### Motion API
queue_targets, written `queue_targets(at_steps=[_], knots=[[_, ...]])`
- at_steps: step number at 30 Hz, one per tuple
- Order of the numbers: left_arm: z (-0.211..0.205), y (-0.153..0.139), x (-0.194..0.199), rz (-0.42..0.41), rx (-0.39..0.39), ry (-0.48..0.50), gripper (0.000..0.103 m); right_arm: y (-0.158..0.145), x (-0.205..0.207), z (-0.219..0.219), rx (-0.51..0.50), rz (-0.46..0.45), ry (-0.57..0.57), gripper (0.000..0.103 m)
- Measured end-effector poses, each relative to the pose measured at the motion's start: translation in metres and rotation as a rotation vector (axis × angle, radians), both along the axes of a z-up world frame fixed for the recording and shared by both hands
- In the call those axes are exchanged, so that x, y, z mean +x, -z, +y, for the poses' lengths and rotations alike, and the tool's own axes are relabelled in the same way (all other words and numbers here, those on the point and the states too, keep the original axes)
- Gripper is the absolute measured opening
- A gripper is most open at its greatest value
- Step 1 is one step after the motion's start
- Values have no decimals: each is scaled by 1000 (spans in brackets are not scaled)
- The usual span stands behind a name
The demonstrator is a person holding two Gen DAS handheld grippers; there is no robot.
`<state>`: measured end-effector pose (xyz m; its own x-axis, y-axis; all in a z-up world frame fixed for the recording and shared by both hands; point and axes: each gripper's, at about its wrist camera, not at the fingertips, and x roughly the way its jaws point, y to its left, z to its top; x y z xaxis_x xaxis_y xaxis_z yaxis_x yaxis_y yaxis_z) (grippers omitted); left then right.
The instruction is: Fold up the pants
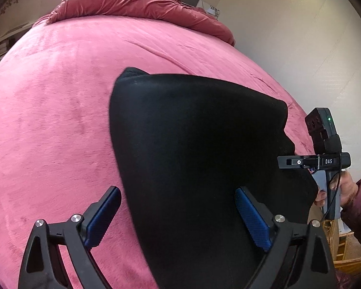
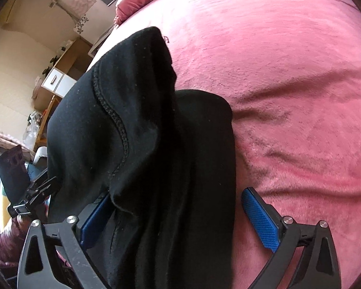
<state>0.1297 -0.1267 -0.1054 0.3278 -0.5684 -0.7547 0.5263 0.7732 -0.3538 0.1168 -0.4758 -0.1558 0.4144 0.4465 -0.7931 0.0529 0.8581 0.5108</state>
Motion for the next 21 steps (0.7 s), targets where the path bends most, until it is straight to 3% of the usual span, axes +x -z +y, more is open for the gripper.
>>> queue_targets(at_steps=[4,8,21], knots=[[-6,1,-1,3,-1,12,86,0,3,7,-24,-9,-26,101],[-10,0,-3,-16,10,13,81,-4,6,15,-28,-20,-51,86],[2,-20,-21,-83,-2,8,53,-8,-13,34,-38,-36,-43,68]])
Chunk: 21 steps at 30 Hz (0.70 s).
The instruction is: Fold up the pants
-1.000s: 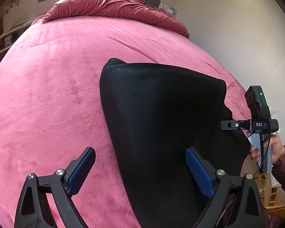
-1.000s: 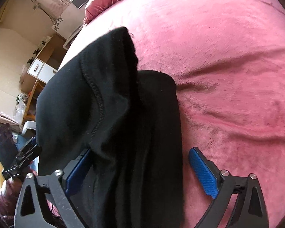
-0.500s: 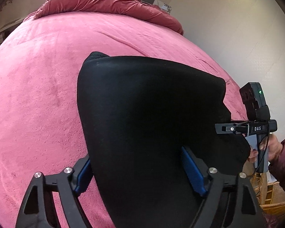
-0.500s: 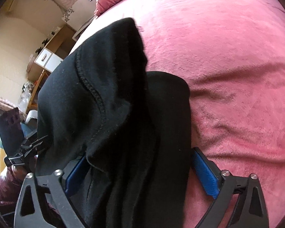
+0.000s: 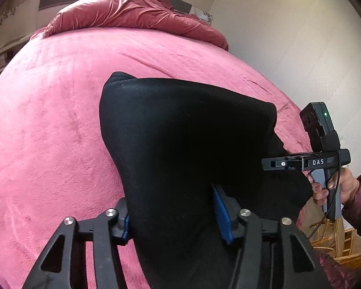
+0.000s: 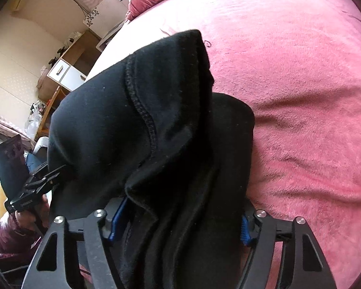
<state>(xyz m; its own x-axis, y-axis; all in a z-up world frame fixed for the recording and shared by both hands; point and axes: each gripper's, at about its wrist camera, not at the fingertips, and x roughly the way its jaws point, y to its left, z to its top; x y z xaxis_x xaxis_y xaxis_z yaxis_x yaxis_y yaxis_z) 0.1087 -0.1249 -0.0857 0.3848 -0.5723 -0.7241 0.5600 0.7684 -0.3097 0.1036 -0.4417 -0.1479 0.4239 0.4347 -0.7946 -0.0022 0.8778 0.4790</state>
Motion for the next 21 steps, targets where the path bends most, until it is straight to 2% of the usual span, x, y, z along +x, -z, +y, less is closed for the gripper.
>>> queue_targets(at_steps=[6,12,16,21], knots=[[17,-10,-13,-11,-13,-22,48,-20,-8,14,-12,-25,-4,56],[56,-24,-16,-27,-31,-95,47,-41,-3,51,-12,-66,-79,52],[86,-41,-2,-77,-15,-150,47,-53,22,79,-4,-98,-127,52],[119,-55,34,-122,13,-222,47,-69,79,117,12,-144,-190,52]])
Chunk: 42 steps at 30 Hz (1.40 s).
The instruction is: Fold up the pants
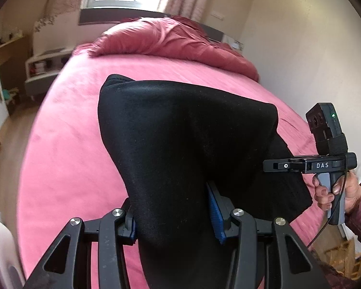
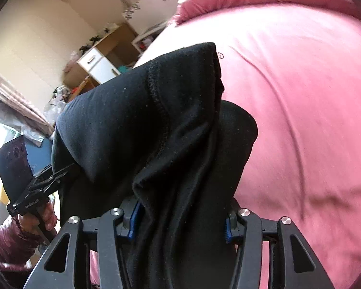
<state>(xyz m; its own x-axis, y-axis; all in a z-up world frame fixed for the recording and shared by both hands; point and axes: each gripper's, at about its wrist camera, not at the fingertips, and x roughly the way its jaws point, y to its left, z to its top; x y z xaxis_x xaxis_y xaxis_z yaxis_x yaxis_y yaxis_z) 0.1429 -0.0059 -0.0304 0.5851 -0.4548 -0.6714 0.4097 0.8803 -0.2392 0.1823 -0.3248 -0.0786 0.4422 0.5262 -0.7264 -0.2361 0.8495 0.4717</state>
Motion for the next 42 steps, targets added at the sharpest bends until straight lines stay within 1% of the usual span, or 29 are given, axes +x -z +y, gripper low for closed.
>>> queue_targets(at_steps=[2,5,7,8,10,12,14,15,16,18,19,21,22,24,25,26,27,30,33,35,36,40,42], knots=[[5,-1,16,-7,13,-19,47,-3,25,12,-1,-4,-18,52],[10,2,41,-11,30,-40,47,-4,51,25,-6,-3,-34,52],[15,7,60,-3,35,-50,47,-3,70,30,-6,5,-36,52],[10,8,67,4,36,-53,47,-1,79,32,-10,10,-37,52],[14,18,87,30,31,-64,47,2,93,34,-16,23,-36,52],[21,31,98,60,33,-76,47,10,112,36,-23,43,-34,52],[23,46,110,105,34,-88,49,21,122,37,-32,65,-31,51],[27,58,118,143,11,-106,53,28,122,37,-35,80,-26,51],[30,64,122,162,-11,-114,60,37,124,36,-33,100,-18,52],[37,75,126,196,-54,-140,68,49,125,30,-10,112,-2,55],[39,78,125,203,-73,-147,69,55,123,25,18,115,10,56],[42,76,120,203,-78,-150,70,61,120,19,38,119,24,58],[44,75,119,205,-71,-162,72,60,119,20,39,119,30,59],[48,69,113,203,-58,-186,72,56,118,20,19,121,31,65],[49,65,109,198,-45,-198,72,53,118,20,1,118,38,69],[51,63,105,196,-31,-207,74,49,114,18,-17,115,49,75],[52,60,101,192,-13,-221,77,46,112,21,-28,116,58,78],[55,51,86,154,48,-255,77,35,97,21,-58,99,108,82],[55,37,60,110,107,-311,78,16,70,18,-122,39,176,84],[55,30,43,79,111,-342,83,2,49,20,-187,-4,209,84],[57,27,38,69,117,-358,84,-5,38,22,-195,-22,215,84],[51,13,7,15,139,-423,84,-28,-7,44,-247,-80,240,89],[48,7,-12,-9,132,-441,84,-35,-28,57,-283,-113,256,90]])
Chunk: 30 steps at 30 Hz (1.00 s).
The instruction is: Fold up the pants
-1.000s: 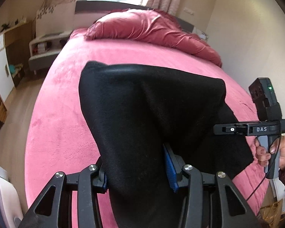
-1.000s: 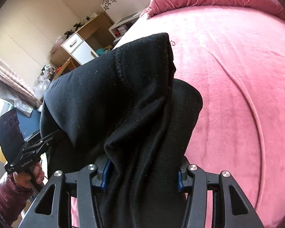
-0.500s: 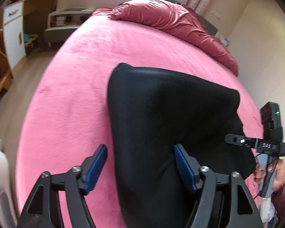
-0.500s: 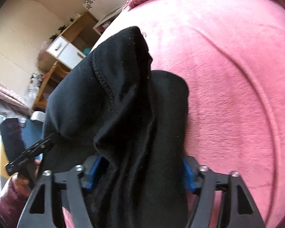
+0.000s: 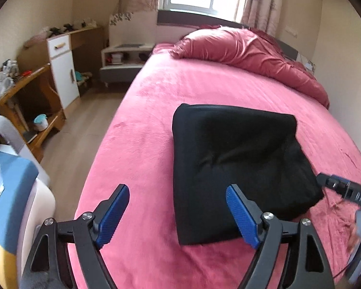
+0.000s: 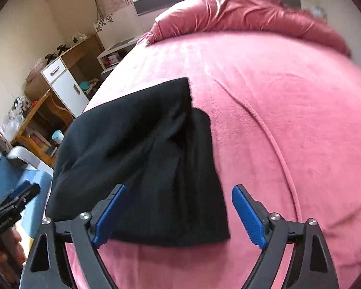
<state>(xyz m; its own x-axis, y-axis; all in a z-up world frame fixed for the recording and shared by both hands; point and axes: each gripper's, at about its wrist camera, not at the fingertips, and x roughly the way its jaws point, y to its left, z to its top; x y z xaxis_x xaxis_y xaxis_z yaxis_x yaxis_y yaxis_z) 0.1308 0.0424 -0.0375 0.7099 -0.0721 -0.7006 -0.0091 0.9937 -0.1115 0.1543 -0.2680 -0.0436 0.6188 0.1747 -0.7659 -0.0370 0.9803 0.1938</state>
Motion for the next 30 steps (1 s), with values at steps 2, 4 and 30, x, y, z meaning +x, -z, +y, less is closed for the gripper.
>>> queue_targets(at_steps=[2,4,30], knots=[[-5,-4,-11,-16,2,1,84,-7,-15,16,-36,-22,18,90],[-11,-9,-27,-32,10,5,84,-8,-31,22,-59,-34,37,90],[-21,3,-107,-18,33,-41,84,-10,-115,65,-220,-125,142,95]])
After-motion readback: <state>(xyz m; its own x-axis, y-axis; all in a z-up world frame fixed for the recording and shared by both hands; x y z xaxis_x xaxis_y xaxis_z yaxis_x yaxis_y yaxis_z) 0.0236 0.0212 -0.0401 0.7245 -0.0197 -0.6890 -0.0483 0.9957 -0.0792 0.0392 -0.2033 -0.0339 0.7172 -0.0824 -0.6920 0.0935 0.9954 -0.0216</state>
